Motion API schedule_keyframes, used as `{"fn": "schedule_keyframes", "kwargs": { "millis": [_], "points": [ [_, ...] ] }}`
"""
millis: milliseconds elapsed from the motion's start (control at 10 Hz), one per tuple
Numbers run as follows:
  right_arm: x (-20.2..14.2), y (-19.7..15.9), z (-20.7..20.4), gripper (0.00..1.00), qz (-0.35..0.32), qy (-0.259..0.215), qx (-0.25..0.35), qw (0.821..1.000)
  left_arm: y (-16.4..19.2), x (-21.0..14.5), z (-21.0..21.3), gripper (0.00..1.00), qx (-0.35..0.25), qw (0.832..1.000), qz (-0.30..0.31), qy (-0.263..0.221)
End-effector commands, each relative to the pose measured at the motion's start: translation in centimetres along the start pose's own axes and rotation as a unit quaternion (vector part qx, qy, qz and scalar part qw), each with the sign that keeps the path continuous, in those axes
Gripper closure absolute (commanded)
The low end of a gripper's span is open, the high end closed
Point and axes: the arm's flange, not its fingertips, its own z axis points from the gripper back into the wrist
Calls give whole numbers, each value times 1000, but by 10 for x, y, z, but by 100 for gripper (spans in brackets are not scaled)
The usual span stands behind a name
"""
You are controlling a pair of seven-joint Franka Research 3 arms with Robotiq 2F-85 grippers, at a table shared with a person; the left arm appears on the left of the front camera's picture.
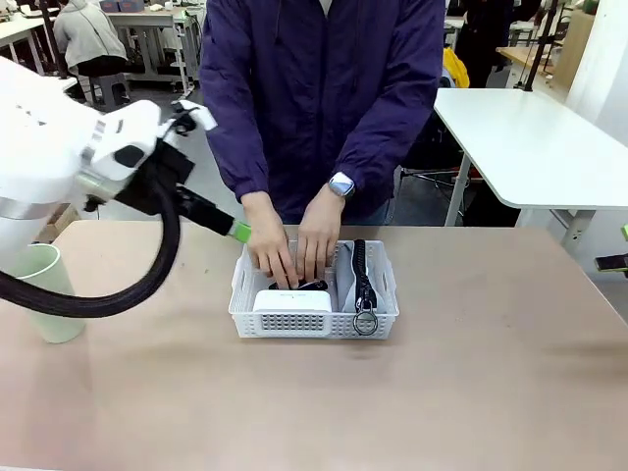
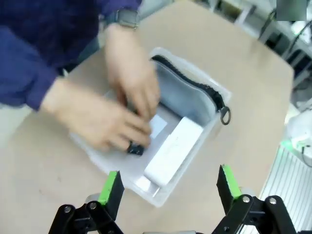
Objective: Efficiently arrange items inside the basket to fit them all.
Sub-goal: Pick up the Stapler and place it inside the Organizing basket.
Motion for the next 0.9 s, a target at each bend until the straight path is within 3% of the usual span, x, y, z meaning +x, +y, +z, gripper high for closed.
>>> {"fn": "schedule_keyframes", "kwargs": {
  "millis": [0, 200, 300, 400, 600, 800],
  "points": [
    [-2, 2, 0, 0, 5, 3, 2, 1000, -2, 13, -11, 0, 4, 1000, -13, 7],
    [-2, 2, 0, 0, 5, 3, 2, 1000, -10, 10, -11, 0, -5, 1000, -14, 4],
    [-2, 2, 0, 0, 5, 3, 2, 1000, -2, 22, 1, 0, -97, 992, 44, 66],
    [-2, 2, 0, 0, 5, 3, 2, 1000, 23, 31, 38, 0, -157, 977, 120, 79],
    [-2, 2, 0, 0, 5, 3, 2, 1000, 67, 20, 130, 0, -214, 955, 204, 27],
    [-2, 2, 0, 0, 5, 3, 2, 1000, 105, -19, 191, 0, -266, 928, 256, -50]
  ]
}}
